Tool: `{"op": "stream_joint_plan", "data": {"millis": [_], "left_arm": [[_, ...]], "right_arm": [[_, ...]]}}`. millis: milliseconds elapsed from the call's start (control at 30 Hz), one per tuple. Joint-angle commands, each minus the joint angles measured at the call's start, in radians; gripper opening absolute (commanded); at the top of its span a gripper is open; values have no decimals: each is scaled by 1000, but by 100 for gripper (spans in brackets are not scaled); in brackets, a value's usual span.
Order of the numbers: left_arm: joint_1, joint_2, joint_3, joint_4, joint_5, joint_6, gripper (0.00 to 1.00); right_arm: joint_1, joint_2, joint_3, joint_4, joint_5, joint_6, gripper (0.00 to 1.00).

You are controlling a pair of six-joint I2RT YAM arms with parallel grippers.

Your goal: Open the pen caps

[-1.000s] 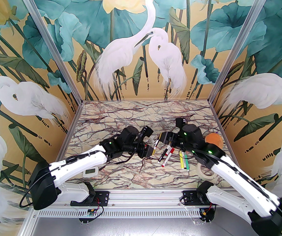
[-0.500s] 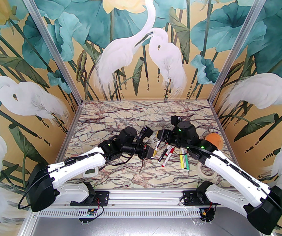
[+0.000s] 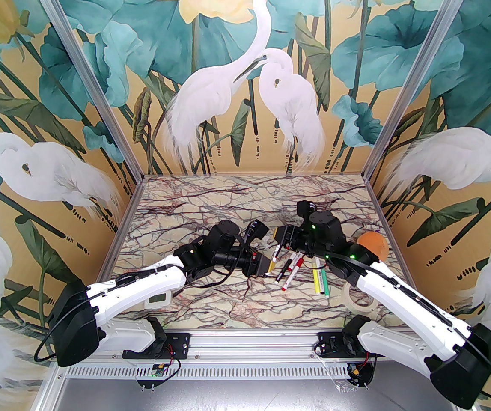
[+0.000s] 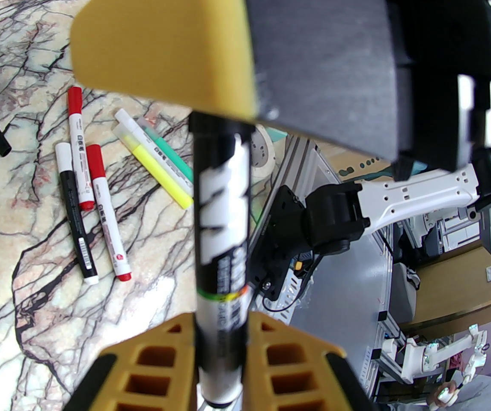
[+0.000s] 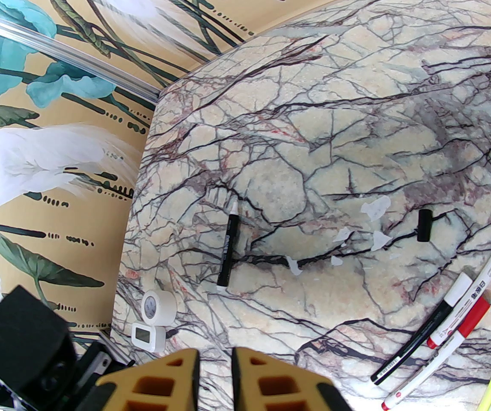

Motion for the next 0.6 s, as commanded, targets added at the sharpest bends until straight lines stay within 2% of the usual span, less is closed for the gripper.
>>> {"op": "stream_joint_plan", "data": {"millis": [0, 100, 233, 433, 567], "left_arm": [[6, 11, -14, 31, 27, -22, 27], [4, 6, -22, 83, 26, -58, 36], [4, 4, -33, 174, 27, -102, 41], [4, 19, -44, 233, 27, -128, 42], [4, 15, -56, 250, 13, -137, 35]], "right_arm": [[-3, -20, 16, 3, -3, -10, 16], [-4, -20, 8, 29, -31, -6, 14], [-3, -21, -1, 63, -67, -2, 14], [-4, -27, -13, 120, -109, 22, 14], [-4, -31, -28, 158, -129, 44, 14]]}}
